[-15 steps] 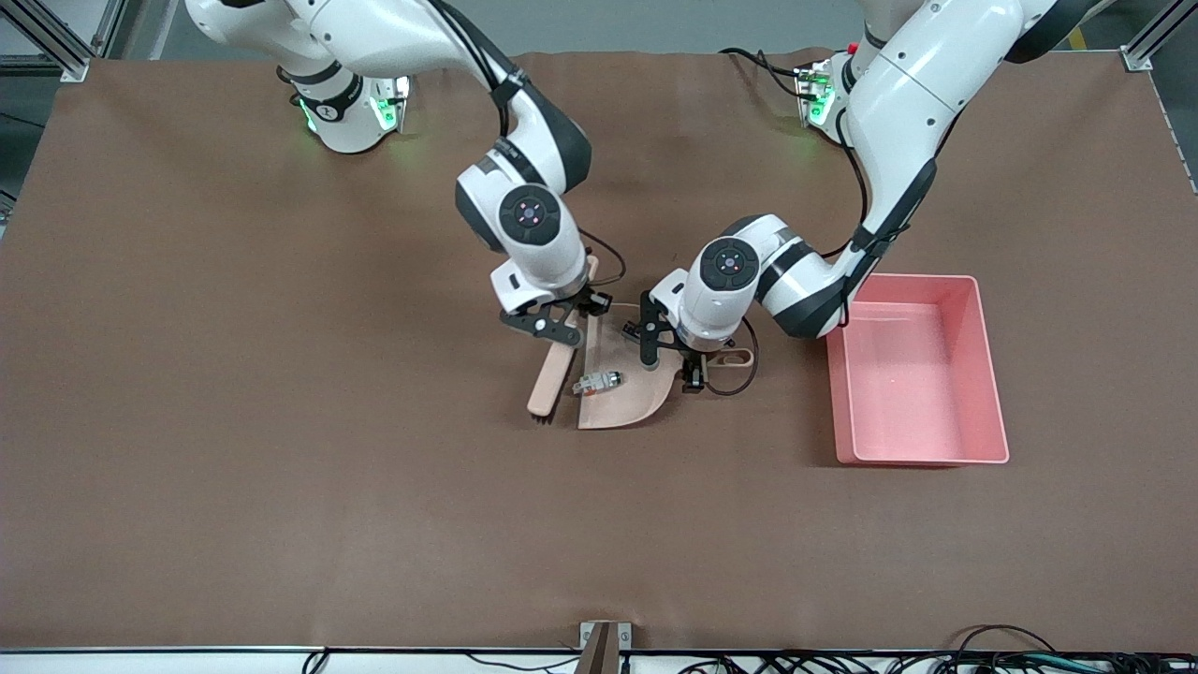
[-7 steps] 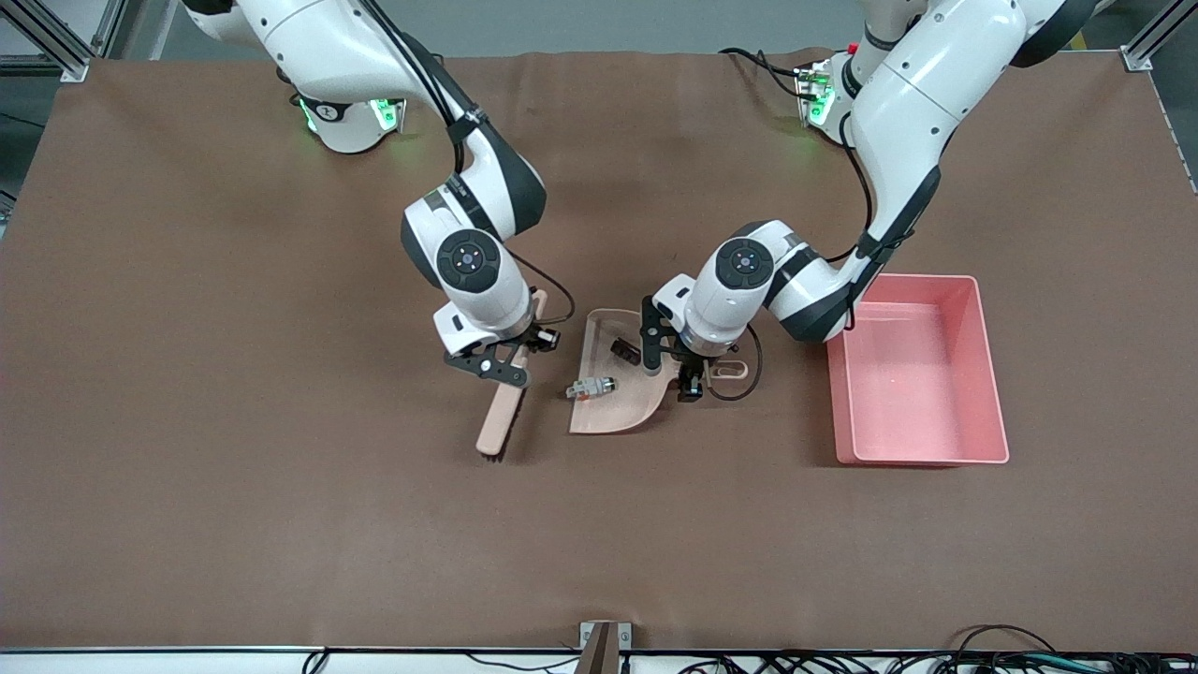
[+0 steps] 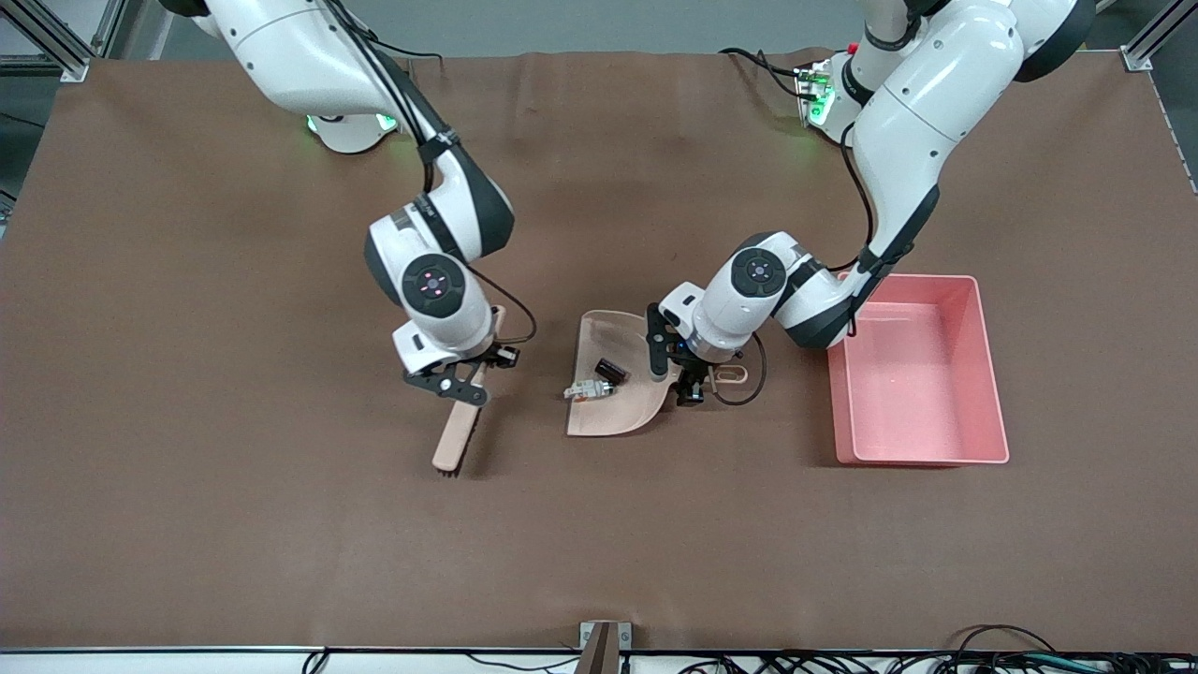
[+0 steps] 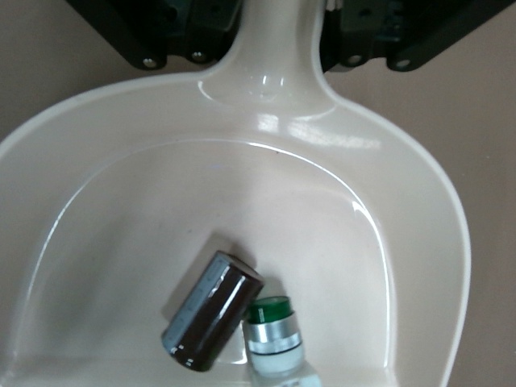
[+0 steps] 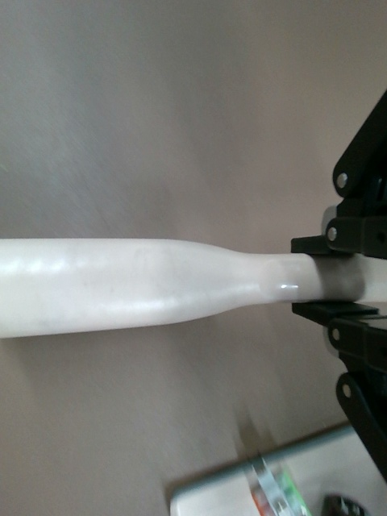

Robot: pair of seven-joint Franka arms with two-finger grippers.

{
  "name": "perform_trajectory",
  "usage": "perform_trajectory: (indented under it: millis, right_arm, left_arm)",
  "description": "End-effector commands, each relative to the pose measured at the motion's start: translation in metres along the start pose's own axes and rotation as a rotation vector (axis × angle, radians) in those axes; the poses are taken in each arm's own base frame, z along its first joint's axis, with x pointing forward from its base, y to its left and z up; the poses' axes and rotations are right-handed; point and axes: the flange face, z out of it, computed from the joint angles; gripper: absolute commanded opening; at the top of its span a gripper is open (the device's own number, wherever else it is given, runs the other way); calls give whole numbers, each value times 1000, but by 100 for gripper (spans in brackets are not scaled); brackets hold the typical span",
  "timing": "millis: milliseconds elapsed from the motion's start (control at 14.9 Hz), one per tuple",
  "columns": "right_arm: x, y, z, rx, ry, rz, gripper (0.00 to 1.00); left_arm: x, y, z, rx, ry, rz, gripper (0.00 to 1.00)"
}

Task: Clean e-waste and dump in bin
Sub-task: 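Sweep the brush again with the right gripper toward the dustpan, then move the brush away with the right gripper while the left gripper lifts the dustpan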

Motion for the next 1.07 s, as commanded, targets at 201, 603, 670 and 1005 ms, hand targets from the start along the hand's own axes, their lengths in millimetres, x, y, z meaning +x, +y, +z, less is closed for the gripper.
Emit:
perform_trajectory:
  millis: [201,603,670,1005]
  right_arm:
    - [22,82,-24,-40,22,-76,0]
    - [53,153,-54,-21,39,-106,0]
    - [53,162,-59,-18,44,-115,0]
    - [59,230,-72,-12,46,-136,0]
  left_arm:
    - [-8,1,9,44,98,-35,10]
    - [5,1,-1,59,141,-28,8]
    - [10,1,-4,68,161,-26,7]
    - [18,0,-8,111,225,-16,4]
